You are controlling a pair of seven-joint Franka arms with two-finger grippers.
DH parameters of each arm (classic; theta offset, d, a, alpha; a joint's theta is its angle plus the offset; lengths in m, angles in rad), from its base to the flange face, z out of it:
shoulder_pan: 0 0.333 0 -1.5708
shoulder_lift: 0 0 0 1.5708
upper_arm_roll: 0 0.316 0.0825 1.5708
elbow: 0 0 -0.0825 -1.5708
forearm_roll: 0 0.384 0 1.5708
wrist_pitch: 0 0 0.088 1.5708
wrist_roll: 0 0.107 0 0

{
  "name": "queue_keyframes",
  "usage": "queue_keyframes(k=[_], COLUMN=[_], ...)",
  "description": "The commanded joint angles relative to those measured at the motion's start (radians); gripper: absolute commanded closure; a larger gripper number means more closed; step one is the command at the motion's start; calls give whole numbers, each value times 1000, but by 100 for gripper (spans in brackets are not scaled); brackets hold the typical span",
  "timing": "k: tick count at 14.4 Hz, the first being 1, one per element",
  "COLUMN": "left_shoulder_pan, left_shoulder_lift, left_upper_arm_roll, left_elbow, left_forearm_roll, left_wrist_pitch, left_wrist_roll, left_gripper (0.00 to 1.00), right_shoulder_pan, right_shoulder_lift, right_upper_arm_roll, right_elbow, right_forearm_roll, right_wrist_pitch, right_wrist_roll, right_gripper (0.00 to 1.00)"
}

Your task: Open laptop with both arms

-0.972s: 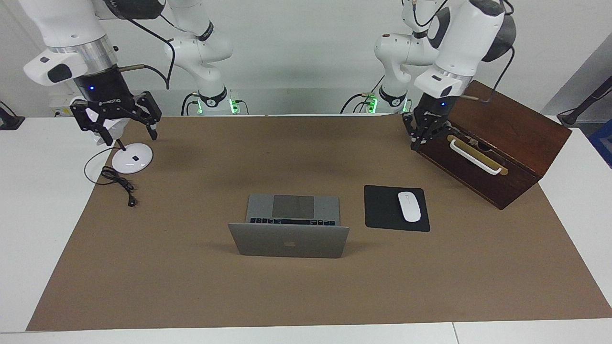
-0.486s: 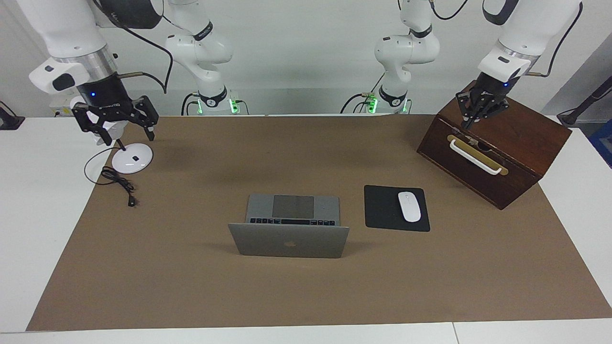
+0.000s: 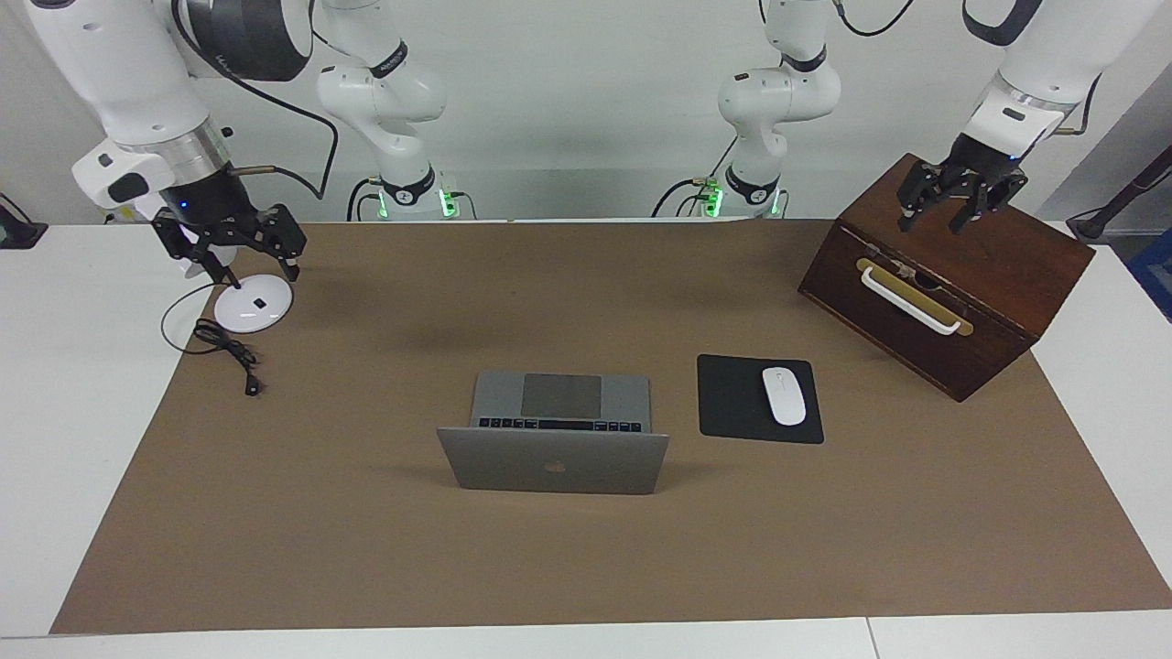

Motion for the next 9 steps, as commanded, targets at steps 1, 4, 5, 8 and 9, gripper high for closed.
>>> queue_keyframes(k=[1,4,5,8,9], left_shoulder_pan=[8,-14,-36,-123,-139], left_shoulder_lift=[-2,2,5,39,56], left_upper_arm_roll=[-12,-12,-10,59,76], left_elbow=[19,18,18,21,25], left_forearm_roll=[22,39,52,54,56], left_wrist_pitch=[-24,-16,-12,7,15], left_wrist_roll=[5,4,2,-31,-45], left_gripper=[0,0,0,0,0], right_shoulder_pan=[-1,-1,-1,-1,-2], right_shoulder_lift=[-20,-18,-14,-11,-4], right_upper_arm_roll=[-3,-3,-3,-3,-3], right_elbow=[-19,-17,-17,-9,-9], right_forearm_roll=[-20,-18,-18,-15,-15], right_wrist_pitch=[-14,-13,-8,-13,-13], right_wrist_roll=[16,16,16,16,14], right_gripper=[0,0,0,0,0])
